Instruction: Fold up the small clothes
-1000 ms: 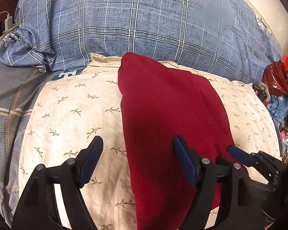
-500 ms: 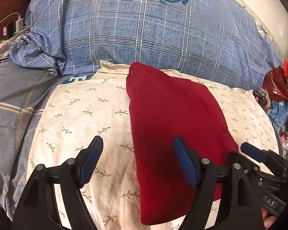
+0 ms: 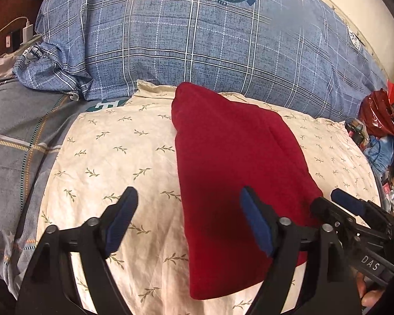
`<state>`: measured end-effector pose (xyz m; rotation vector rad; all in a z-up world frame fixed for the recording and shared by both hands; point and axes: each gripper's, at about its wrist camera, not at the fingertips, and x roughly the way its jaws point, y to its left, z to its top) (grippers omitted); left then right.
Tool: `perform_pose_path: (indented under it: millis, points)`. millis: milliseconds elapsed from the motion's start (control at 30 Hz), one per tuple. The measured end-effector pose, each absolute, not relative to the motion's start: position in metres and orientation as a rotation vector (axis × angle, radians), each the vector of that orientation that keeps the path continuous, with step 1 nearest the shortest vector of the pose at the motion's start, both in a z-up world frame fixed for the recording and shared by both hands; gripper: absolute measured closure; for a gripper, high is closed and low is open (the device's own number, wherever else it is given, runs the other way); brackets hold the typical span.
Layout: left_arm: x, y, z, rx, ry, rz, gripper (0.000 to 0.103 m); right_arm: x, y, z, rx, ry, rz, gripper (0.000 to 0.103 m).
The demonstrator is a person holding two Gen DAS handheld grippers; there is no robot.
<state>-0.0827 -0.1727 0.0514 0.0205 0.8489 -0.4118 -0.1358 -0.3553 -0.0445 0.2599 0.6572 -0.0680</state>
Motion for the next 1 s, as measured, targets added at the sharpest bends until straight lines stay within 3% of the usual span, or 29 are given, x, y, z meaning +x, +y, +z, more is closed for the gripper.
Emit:
perform_pose_path:
  millis: [333, 1000]
  points:
    - [-0.094, -0.169, 0.062, 0.039, 0.783, -0.411, 0.016, -0.14, -0.357, -0.038, 0.241, 0.605, -0.109, 0.031]
    - [-0.099, -0.147, 0.072, 0.074, 0.718, -0.318, 0.015, -0.134, -0.343, -0.034, 0.217, 0.613, -0.063, 0.031]
